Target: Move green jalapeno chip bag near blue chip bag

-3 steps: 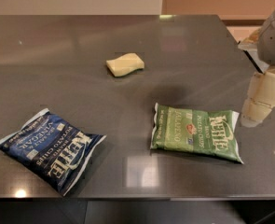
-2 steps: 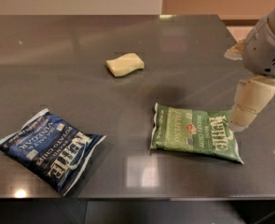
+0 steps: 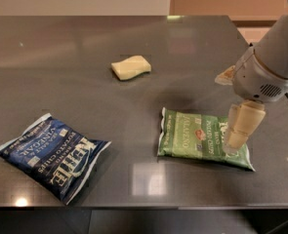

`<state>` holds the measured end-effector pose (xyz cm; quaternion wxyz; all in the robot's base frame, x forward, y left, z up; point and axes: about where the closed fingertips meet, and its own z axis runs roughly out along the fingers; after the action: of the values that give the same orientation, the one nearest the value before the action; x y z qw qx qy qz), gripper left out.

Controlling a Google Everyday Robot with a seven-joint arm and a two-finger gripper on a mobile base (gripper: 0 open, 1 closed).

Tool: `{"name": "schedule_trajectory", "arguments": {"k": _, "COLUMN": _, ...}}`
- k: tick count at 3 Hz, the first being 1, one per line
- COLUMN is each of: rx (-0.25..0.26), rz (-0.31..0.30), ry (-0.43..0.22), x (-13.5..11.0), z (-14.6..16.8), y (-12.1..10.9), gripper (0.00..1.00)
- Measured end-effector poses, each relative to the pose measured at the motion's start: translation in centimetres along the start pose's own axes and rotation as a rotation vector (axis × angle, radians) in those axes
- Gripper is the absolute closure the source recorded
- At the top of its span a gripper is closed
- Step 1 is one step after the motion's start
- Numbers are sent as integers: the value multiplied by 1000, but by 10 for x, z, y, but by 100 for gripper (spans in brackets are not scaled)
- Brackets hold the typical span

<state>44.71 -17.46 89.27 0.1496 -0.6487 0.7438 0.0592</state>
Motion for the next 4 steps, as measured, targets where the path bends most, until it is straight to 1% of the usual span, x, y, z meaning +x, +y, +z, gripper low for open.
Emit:
{"name": "schedule_trajectory", "arguments": {"k": 1, "rx": -42, "rz": -16, "ry": -22, "x": 0, "z": 22, "y": 8, "gripper": 0}}
{"name": "schedule_trajectory", "arguments": {"k": 2, "rx": -62, "rz": -24, "ry": -41, "x": 0, "z": 37, "y": 16, "gripper": 0}}
{"name": "schedule_trajectory", "arguments": {"k": 4, "rx": -73, "rz": -32, "ry": -58, "x": 2, "z": 60, "y": 26, "gripper": 0}}
